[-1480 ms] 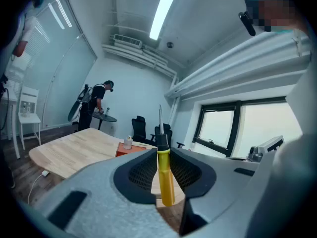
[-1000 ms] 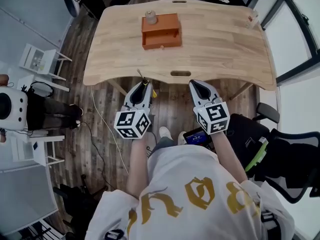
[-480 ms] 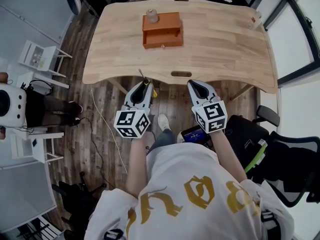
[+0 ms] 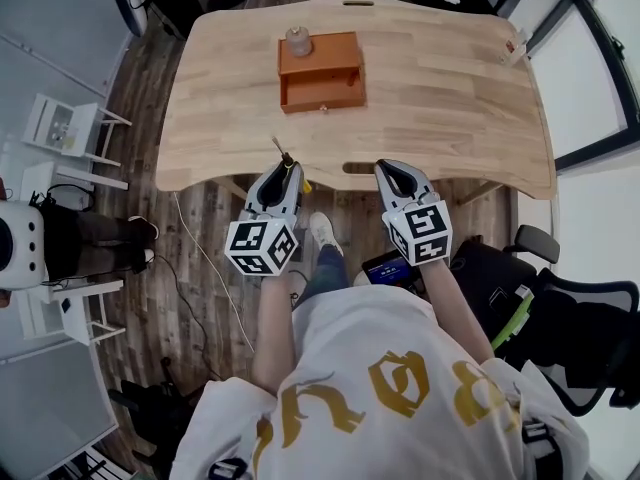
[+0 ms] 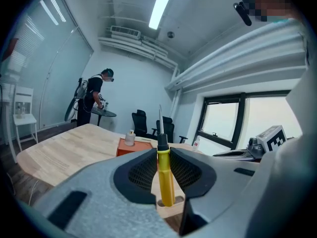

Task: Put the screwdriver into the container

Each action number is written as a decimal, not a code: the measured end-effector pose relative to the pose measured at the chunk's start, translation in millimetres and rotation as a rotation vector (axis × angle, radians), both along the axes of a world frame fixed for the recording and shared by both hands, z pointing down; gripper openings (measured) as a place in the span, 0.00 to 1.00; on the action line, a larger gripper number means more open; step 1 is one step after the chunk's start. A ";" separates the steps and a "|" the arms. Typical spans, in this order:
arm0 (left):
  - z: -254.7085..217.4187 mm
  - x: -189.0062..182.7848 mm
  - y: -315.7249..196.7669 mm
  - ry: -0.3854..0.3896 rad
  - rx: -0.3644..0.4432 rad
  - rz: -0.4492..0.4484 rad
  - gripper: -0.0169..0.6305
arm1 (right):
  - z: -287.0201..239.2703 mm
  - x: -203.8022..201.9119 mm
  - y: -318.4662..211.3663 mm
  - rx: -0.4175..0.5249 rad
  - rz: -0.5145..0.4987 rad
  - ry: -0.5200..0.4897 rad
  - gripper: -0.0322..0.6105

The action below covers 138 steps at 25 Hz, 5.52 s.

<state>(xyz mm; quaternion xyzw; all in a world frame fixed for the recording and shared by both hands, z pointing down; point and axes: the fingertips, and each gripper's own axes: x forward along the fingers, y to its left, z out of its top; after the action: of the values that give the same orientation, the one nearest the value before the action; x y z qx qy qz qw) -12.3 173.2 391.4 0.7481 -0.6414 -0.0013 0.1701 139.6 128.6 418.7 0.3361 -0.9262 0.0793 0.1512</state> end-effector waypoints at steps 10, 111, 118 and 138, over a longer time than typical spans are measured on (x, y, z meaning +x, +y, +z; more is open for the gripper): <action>10.9 -69.2 -112.3 -0.020 -0.032 0.097 0.15 | -3.2 -86.5 -105.1 -0.085 0.068 -0.089 0.07; 175.0 -104.6 -297.4 -0.153 -0.395 0.547 0.15 | 128.7 -110.4 -283.5 -0.347 0.300 0.020 0.07; 179.7 -101.3 -296.6 -0.167 -0.417 0.578 0.15 | 131.0 -103.1 -286.8 -0.345 0.305 0.029 0.07; 204.5 -91.2 -286.6 -0.279 -0.526 0.694 0.15 | 138.6 -101.8 -293.7 -0.367 0.308 0.021 0.07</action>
<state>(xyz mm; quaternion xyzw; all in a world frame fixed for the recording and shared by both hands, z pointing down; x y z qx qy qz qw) -103.5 -113.4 595.9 0.8431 -0.3482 0.3193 0.2567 37.8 -165.2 557.3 0.4411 -0.8325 0.2651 0.2053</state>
